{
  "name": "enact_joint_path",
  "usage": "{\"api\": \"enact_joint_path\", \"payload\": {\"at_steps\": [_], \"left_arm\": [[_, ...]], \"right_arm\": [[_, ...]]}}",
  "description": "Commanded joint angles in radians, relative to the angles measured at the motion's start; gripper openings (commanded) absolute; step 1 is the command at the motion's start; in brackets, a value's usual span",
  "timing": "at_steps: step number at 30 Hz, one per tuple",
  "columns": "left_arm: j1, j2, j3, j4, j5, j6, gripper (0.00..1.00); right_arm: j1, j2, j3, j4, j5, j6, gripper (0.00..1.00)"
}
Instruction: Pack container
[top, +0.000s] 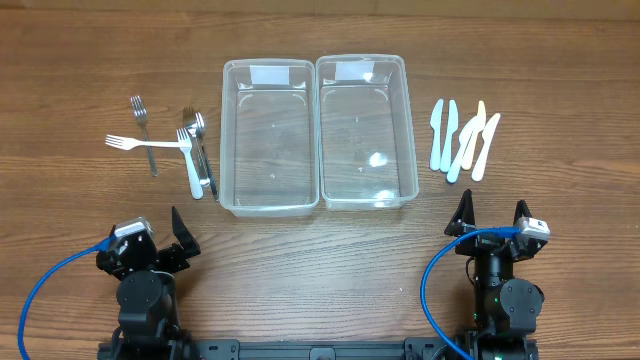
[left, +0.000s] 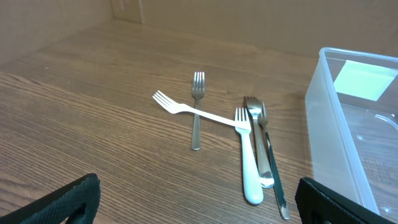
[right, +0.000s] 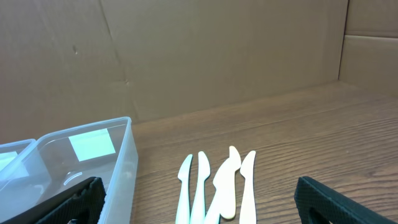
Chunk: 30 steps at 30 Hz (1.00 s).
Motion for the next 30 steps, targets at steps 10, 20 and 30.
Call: {"api": "enact_joint_path", "payload": {"at_steps": [10, 20, 30], "left_arm": [[0.003, -0.008, -0.007, 0.005, -0.01, -0.018, 1.0], [0.003, -0.008, -0.007, 0.03, -0.013, -0.018, 1.0], [0.003, -0.008, -0.007, 0.008, 0.01, -0.018, 1.0]], "right_arm": [[0.002, -0.001, -0.01, 0.006, 0.01, 0.005, 1.0], [0.002, -0.001, -0.01, 0.006, 0.01, 0.005, 1.0], [0.002, -0.001, -0.01, 0.006, 0.01, 0.005, 1.0]]}}
